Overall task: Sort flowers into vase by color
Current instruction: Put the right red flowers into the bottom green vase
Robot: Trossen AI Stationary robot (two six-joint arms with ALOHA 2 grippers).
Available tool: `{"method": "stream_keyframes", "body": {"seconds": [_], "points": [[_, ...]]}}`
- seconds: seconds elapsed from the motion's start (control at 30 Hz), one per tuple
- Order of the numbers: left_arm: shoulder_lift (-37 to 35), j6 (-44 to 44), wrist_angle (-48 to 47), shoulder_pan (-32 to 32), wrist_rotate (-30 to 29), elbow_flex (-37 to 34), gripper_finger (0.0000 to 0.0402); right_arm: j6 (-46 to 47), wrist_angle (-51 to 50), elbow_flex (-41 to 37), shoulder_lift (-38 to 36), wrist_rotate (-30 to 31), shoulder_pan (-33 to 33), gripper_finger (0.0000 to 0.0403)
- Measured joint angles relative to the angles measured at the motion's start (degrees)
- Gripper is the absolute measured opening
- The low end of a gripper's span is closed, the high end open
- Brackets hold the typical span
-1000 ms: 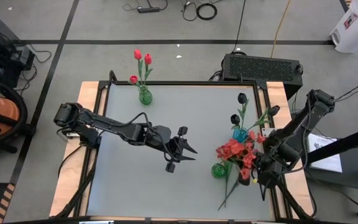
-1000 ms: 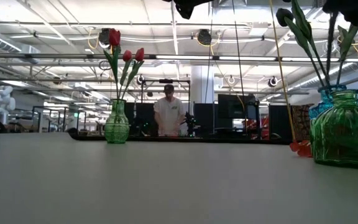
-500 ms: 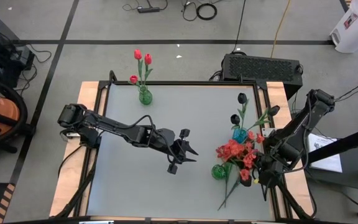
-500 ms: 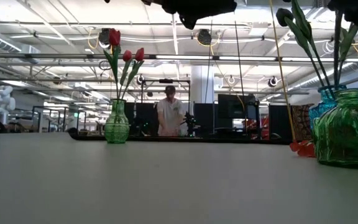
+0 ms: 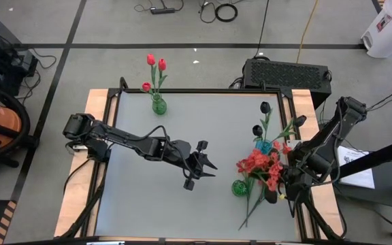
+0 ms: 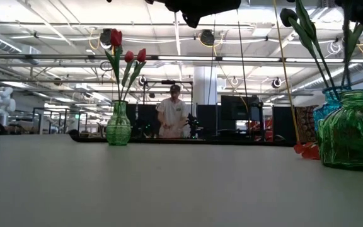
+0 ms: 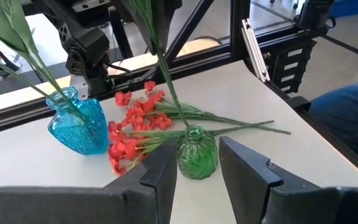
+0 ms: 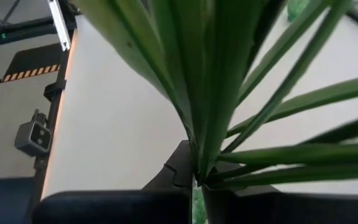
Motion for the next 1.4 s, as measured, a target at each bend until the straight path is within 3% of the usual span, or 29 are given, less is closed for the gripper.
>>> {"method": "stream_keyframes", "body": {"seconds": [0.6,0.87,1.2,1.4], "points": [[0.0,0.0,-0.1,0.0,0.0,0.0,0.0128,1.1,3.4,0.0,7.6,-1.9,0.0,0.0021],[-0.1,0.0,-0.1,0.0,0.0,0.0,0.0128,-0.2,5.8,0.0,11.0,-1.9,0.0,0.0079],[-0.1,0.0,-0.1,0.0,0.0,0.0,0.0128,-0.7,5.5,0.0,11.3,-2.7,0.0,0.0180],[-0.1,0.0,-0.1,0.0,0.0,0.0,0.0128,1.7,3.4,0.0,11.3,-10.2,0.0,0.0222]]}}
